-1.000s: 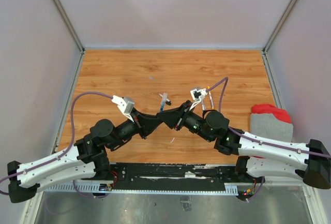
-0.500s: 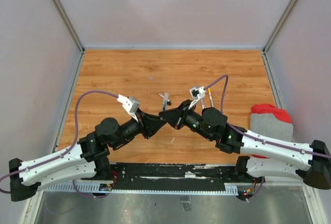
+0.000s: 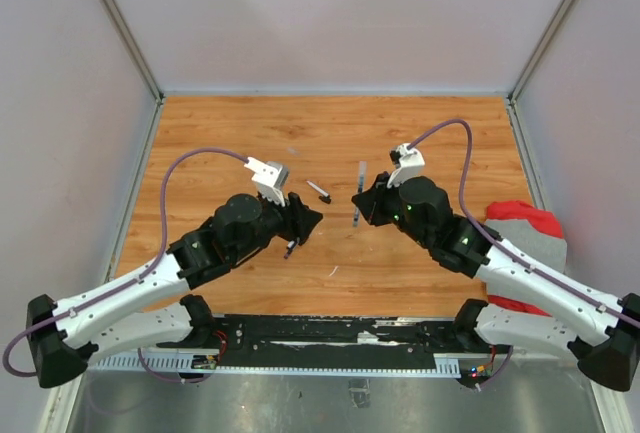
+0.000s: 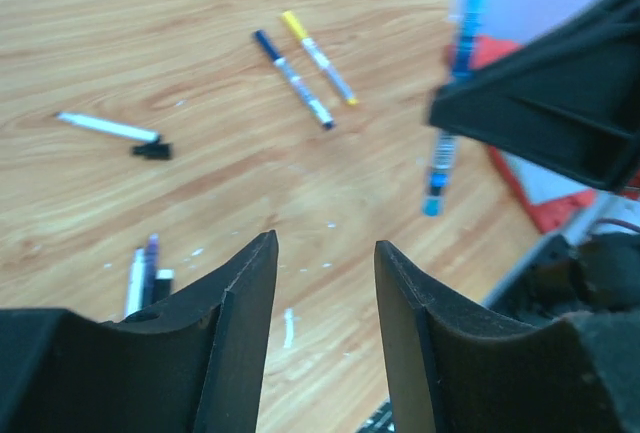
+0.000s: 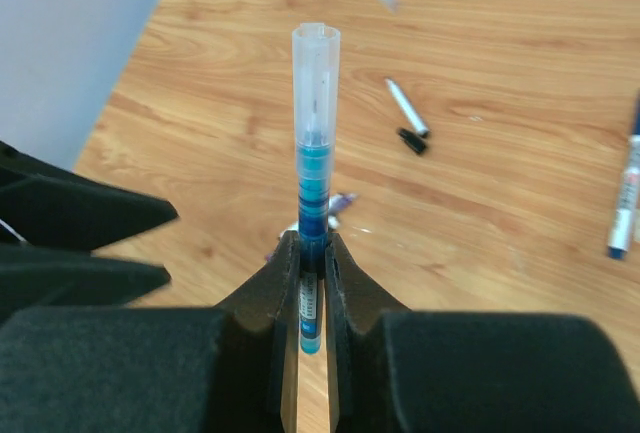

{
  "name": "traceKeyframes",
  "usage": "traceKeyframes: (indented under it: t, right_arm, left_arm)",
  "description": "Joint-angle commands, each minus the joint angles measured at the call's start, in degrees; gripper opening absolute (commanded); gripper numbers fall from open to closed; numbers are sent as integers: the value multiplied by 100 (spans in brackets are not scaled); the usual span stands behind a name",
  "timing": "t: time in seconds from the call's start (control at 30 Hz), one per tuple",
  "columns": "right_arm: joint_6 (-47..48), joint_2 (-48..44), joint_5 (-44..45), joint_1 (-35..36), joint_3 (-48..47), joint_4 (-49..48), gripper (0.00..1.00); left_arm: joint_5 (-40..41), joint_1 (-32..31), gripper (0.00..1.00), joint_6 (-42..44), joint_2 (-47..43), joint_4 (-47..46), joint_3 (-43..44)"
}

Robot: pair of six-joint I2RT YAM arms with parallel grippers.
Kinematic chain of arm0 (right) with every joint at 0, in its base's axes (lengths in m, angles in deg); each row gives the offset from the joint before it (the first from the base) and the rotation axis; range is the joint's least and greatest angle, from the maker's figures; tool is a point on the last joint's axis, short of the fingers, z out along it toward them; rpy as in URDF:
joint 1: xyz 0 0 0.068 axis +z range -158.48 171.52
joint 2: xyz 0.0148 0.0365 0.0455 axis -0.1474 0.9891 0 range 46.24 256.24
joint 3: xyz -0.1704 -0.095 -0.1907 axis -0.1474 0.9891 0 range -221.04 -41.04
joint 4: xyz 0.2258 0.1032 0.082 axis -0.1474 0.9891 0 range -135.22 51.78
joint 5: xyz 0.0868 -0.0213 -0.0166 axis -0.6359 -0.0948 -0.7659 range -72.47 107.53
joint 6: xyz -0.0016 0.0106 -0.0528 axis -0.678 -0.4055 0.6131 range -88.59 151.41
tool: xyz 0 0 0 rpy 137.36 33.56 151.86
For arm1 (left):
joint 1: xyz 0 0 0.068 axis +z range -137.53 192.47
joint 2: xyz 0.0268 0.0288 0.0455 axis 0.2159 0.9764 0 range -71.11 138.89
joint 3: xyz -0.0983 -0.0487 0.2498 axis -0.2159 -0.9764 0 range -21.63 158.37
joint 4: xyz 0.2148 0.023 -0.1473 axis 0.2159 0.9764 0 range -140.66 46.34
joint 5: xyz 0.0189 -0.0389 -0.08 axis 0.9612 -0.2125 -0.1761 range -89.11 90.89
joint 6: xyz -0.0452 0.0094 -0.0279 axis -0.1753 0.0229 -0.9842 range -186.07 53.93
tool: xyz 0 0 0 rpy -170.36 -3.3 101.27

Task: Insert the pens into the pen caps
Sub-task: Place the pen at the center of the board.

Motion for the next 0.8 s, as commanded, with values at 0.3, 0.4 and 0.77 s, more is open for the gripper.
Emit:
traceKeyframes:
  t: [0.3, 0.4, 0.77]
  right_arm:
    - [648, 729, -1870, -2098, -460, 1479, 1]
    - [692, 1157, -2083, -2390, -601, 1606, 1]
    - [940, 3144, -2140, -2890, -1583, 2424, 2]
  left_arm:
    - [-779, 2049, 60, 487, 248, 1477, 729]
    - [-614, 2143, 61, 646, 10, 1801, 902]
    - [71, 2144, 65, 1049, -1166, 2458, 750]
